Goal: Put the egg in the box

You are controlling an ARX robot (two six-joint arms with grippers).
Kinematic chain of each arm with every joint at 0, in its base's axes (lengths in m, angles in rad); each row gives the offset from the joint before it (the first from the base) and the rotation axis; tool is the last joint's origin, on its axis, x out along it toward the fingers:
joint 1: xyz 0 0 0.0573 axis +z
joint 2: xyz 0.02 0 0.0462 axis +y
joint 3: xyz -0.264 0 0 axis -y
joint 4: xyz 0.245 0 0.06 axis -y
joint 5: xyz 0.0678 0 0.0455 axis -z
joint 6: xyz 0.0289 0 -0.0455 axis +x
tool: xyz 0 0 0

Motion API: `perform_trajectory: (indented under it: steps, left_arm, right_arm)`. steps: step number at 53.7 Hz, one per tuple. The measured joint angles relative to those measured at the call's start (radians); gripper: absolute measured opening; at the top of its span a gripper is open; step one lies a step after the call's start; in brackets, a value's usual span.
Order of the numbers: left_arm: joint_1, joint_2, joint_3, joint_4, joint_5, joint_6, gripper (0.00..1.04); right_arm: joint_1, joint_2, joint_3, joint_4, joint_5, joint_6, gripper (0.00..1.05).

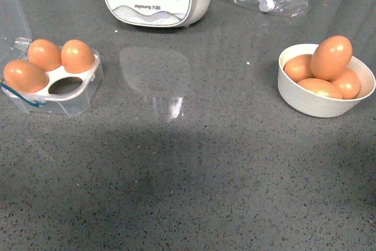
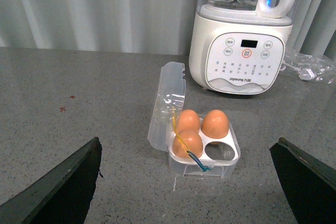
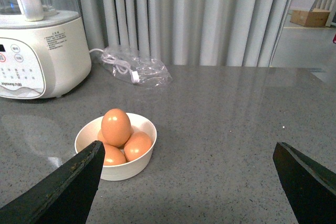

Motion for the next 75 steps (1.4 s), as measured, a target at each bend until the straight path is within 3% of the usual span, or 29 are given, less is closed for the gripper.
perform_trajectory:
  steps: [53,57,61,75]
  left_arm:
    - [0.0,0.0,0.0,0.0,0.0,0.0,0.98]
    - [0.0,0.0,0.0,0.0,0.0,0.0,0.98]
    - [0.0,0.0,0.0,0.0,0.0,0.0,0.98]
    - [0.0,0.0,0.0,0.0,0.0,0.0,0.98]
  right_arm:
    - [0.0,0.0,0.0,0.0,0.0,0.0,0.97]
    - [0.03,0.019,0.0,0.032,0.098,-0.082,0.97]
    - [0.058,0.097,0.021,0.043,0.18,-0.2,0.97]
    - [0.135,0.593,0.233,0.075,0.112,-0.222,0.97]
